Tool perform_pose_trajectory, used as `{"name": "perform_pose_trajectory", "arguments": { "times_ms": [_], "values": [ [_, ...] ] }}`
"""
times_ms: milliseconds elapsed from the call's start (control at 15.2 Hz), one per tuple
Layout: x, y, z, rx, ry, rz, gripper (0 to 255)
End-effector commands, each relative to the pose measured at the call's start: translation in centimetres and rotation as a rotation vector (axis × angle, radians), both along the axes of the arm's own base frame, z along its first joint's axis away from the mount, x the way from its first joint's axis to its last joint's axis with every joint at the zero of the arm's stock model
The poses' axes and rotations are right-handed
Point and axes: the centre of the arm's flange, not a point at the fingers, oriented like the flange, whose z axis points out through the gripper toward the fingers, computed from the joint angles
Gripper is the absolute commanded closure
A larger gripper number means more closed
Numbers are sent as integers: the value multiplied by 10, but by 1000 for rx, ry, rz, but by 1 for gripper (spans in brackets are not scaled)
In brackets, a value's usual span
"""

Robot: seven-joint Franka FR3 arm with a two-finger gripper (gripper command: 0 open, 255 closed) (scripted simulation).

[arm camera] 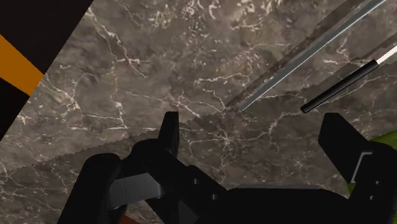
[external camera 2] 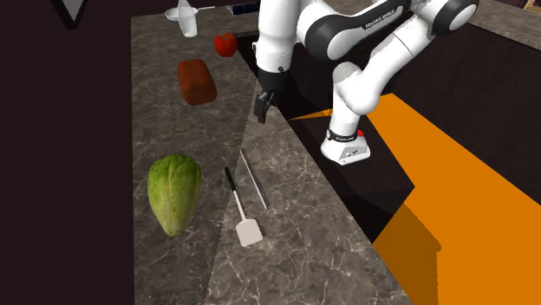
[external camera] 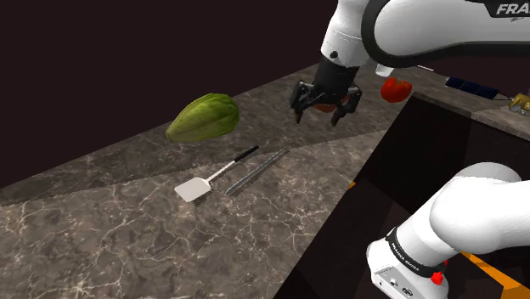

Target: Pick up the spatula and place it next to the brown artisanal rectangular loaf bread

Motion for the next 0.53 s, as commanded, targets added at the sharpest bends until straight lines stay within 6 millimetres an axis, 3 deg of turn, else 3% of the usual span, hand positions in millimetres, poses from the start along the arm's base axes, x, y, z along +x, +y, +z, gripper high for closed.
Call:
{"name": "perform_pose_trajectory", "arguments": {
  "times_ms": [0,462],
  "values": [
    [6,20,-13,5,1,-85,0],
    [42,93,-60,16,7,-354,0]
  ]
}}
